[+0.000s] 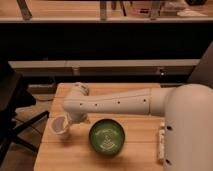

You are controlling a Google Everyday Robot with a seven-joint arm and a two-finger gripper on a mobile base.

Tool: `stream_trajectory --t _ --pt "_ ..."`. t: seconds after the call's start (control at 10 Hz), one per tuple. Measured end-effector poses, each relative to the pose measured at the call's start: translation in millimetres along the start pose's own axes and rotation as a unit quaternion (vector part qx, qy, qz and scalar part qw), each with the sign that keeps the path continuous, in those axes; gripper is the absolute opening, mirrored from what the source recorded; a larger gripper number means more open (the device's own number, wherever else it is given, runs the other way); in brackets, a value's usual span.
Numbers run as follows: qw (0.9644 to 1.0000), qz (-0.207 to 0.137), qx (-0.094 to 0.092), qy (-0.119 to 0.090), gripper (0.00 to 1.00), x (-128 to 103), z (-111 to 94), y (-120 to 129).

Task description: Pick up the ceramic cup

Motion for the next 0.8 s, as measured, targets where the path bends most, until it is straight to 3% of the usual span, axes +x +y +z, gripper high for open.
stream_trajectory --t 0.1,0.4,0.8 --pt "1.0 0.0 -0.002 -0.002 0.64 -0.7 0.6 1.6" --pt "0.9999 -0.007 -0.008 -0.006 0.8 -1.5 4.1 0.4" --pt "0.9998 -0.012 -0.015 -0.01 0.55 1.1 -2.7 5.8"
